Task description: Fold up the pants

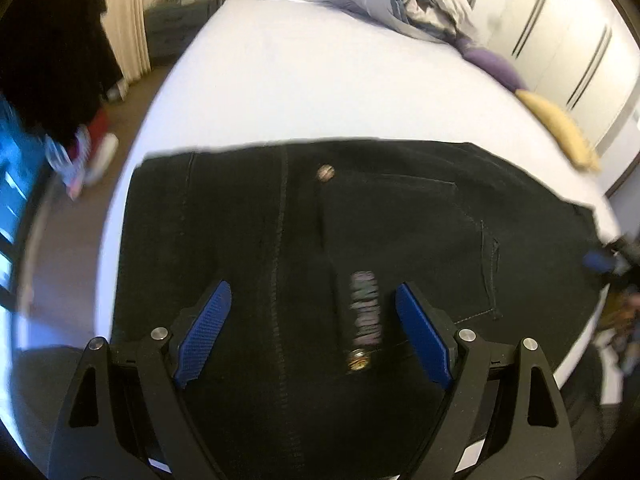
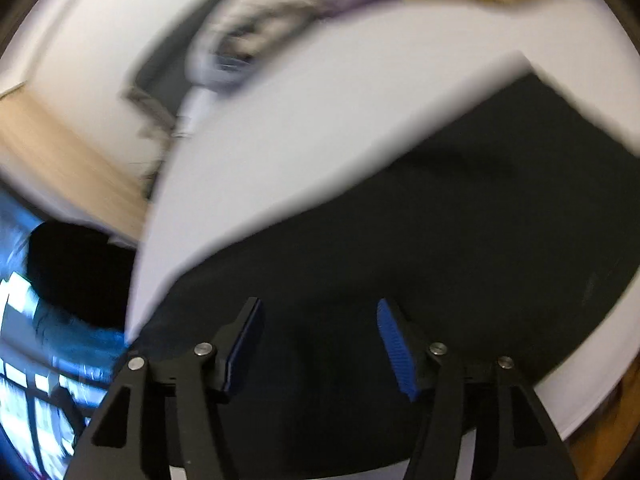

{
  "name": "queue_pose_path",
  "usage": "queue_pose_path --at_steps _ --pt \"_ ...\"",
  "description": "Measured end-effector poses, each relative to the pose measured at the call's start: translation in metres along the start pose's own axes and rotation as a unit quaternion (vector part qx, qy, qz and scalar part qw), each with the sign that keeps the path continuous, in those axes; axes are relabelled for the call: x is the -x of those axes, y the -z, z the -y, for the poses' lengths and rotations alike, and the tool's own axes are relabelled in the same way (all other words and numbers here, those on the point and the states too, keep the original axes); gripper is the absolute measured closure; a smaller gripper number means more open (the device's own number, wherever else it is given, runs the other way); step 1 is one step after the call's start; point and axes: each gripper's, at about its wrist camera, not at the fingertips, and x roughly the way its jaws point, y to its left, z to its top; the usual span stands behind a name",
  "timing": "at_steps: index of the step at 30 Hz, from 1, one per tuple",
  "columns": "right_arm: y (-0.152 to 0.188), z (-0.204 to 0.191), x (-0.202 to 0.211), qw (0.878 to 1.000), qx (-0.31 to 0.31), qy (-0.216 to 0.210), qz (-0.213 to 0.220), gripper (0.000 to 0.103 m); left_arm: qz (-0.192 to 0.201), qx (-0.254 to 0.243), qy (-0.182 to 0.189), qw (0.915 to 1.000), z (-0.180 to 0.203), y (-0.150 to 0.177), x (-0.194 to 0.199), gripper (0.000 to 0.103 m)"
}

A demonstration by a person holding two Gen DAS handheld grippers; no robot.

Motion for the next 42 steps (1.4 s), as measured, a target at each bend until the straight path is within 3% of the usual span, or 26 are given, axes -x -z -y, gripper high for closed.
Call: queue_pose_path --at_steps 1,3,5,8,9,11,16,21,27,30,36,39,42 --pt "-0.003 0.024 0.009 0.999 -0.034 0.011 0.008 0.103 0.005 0.001 0.005 1.0000 -0.005 0.002 0.002 0.019" --pt "-0.006 0.057 0.040 0.995 -0.082 0.020 0.045 0.103 0.010 0.001 -0.019 0.9998 -0.010 0.003 0.009 0.019" --pt "-0.007 0.076 0.079 0.987 -0.099 0.084 0.094 0.098 0.013 0.020 -0.003 0.9997 -0.015 0.003 0.015 0.019" --pt "0.004 0.097 0.141 0.972 -0.135 0.101 0.163 0.019 0.031 0.022 0.002 0.9993 -0.009 0.001 0.033 0.019" --pt "0.010 0.103 0.156 0.969 -0.144 0.084 0.182 0.018 0.033 0.013 0.006 0.9993 -0.006 -0.001 0.039 0.019" --pt "0.016 0.120 0.167 0.966 -0.165 0.050 0.193 0.018 0.032 -0.009 0.027 0.9991 0.014 -0.004 0.045 0.019" --pt "0.017 0.128 0.130 0.956 -0.232 -0.033 0.175 0.020 -0.006 -0.034 0.082 0.9960 0.068 -0.015 0.027 0.019" --pt "0.007 0.128 0.101 0.950 -0.267 -0.040 0.158 0.024 -0.024 -0.086 0.095 0.9915 0.116 -0.017 0.007 0.019" --pt "-0.010 0.130 0.094 0.944 -0.272 -0.045 0.180 0.023 -0.069 -0.064 0.112 0.9893 0.124 -0.019 -0.029 0.019" --pt "-0.016 0.138 0.092 0.938 -0.282 -0.068 0.191 0.024 -0.073 -0.072 0.098 0.9900 0.121 -0.020 -0.043 0.019" --pt "-0.032 0.139 0.084 0.937 -0.282 -0.083 0.191 0.025 -0.081 -0.110 0.068 0.9883 0.130 -0.020 -0.058 0.019" --pt "-0.037 0.136 0.080 0.936 -0.282 -0.097 0.185 0.040 -0.086 -0.099 0.076 0.9884 0.124 -0.023 -0.062 0.019" --pt "-0.036 0.136 0.080 0.937 -0.283 -0.094 0.183 0.043 -0.093 -0.090 0.087 0.9878 0.115 -0.024 -0.062 0.019"
